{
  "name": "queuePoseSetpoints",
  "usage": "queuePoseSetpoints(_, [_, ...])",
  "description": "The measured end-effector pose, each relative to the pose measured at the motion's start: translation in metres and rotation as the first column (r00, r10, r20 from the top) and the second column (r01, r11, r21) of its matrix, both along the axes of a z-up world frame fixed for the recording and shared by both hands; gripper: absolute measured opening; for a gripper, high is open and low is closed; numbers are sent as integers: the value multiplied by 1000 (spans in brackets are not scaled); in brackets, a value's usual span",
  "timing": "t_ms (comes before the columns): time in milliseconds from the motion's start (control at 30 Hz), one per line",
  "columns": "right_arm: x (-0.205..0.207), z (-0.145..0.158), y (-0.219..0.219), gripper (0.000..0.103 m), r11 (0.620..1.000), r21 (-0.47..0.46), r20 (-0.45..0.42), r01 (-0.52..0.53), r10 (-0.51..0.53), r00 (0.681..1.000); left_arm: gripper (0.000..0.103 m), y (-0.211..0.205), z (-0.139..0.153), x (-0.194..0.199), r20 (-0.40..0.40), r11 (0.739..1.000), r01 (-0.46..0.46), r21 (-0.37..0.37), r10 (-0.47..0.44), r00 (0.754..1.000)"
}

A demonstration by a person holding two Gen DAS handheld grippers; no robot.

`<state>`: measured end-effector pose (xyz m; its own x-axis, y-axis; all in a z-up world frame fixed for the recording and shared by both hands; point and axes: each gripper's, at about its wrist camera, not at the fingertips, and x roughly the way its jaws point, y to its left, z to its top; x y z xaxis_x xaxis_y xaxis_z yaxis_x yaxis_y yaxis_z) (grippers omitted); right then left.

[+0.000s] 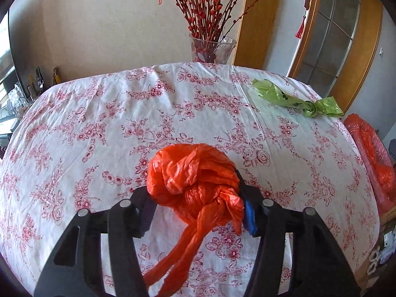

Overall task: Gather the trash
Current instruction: 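Grasp the knotted orange bag with the left gripper and lift it, then grasp the light-green paw-print bag at its knot with the right gripper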

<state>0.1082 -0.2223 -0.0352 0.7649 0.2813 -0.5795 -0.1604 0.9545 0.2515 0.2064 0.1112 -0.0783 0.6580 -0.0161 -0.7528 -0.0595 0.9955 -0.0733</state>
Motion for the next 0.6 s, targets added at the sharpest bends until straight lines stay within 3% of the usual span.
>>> queuePoseSetpoints(400, [52, -10, 43, 41, 998, -41, -23, -43, 42, 999, 52, 33, 24, 13, 66, 996, -70, 50, 67, 996])
queuePoseSetpoints(600, [93, -24, 74, 41, 992, -118, -18, -54, 52, 998, 52, 44, 31, 22, 90, 996, -77, 55, 72, 993])
